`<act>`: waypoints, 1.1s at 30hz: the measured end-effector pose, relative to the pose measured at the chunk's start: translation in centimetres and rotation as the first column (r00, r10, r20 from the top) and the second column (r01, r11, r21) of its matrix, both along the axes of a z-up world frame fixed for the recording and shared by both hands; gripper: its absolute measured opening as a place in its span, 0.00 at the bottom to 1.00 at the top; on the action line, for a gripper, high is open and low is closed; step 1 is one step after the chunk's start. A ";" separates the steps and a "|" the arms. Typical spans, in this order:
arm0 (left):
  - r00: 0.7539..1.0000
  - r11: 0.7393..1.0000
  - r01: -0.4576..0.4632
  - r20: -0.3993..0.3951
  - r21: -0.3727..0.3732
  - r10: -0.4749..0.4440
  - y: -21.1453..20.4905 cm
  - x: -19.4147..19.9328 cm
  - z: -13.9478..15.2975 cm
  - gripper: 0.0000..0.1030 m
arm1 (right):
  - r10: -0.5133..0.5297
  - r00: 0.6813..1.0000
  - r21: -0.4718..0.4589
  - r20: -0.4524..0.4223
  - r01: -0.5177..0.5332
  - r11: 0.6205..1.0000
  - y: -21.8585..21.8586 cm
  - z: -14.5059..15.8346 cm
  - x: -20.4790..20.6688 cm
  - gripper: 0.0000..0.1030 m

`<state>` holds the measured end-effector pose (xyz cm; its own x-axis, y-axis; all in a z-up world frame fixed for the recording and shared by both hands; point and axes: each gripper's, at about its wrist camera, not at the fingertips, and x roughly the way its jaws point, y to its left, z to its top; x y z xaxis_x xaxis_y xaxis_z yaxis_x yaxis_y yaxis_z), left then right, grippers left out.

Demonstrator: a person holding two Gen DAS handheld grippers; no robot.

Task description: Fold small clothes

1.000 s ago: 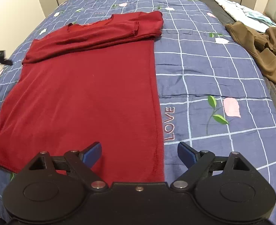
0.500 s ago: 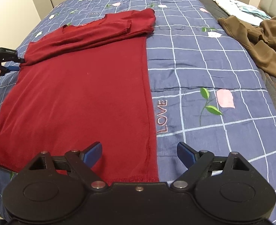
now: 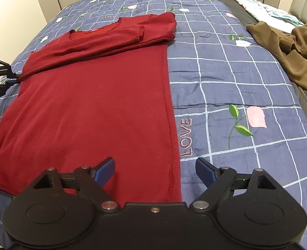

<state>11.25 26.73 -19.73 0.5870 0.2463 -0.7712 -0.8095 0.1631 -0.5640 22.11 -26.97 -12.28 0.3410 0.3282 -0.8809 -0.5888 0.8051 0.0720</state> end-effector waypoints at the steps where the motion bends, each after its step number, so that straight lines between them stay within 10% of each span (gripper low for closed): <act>1: 0.999 0.999 0.028 -0.026 0.023 -0.028 -0.2 0.2 0.6 0.48 | 0.005 1.000 -0.001 0.002 -0.005 1.000 0.0 0.0 0.0 0.83; 4: 0.989 0.988 0.126 -0.087 0.088 -0.118 -1.4 -0.7 2.7 0.76 | 0.024 1.000 -0.006 0.014 -0.024 1.000 -0.1 0.3 -0.3 0.83; 9: 0.932 0.939 0.319 -0.222 0.131 -0.286 -6.0 -3.9 5.6 0.86 | 0.077 0.997 -0.024 0.004 -0.077 0.997 -0.6 0.6 -0.8 0.84; 15: 0.732 0.769 0.631 -0.410 0.105 -0.544 -15.4 -7.5 6.4 0.96 | 0.293 0.955 -0.123 0.044 -0.286 0.950 -0.4 1.1 -2.7 0.84; 19: 0.530 0.556 0.823 -0.507 0.115 -0.680 -21.8 -9.0 6.0 0.96 | 0.453 0.890 -0.203 0.045 -0.436 0.877 -0.5 0.6 -4.1 0.84; 25: 0.204 0.114 0.979 -0.764 0.170 -0.612 -29.6 -10.0 4.6 0.98 | 0.688 0.718 -0.363 0.104 -0.617 0.698 -0.7 -0.4 -6.7 0.84; 28: 0.117 -0.029 0.988 -0.858 0.152 -0.500 -31.5 -10.6 3.4 0.99 | 0.760 0.629 -0.460 0.162 -0.634 0.622 -0.6 -1.4 -8.1 0.83; 33: 0.067 -0.223 0.960 -0.914 0.168 -0.401 -33.3 -11.8 2.3 1.00 | 0.855 0.478 -0.550 0.202 -0.667 0.503 -0.6 -2.9 -9.6 0.81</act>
<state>-0.59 -6.54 -17.43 0.4849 0.3953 -0.7802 0.2552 0.7893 0.5585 12.49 -27.60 -15.20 0.4475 0.3434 -0.8257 -0.8596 -0.0895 -0.5031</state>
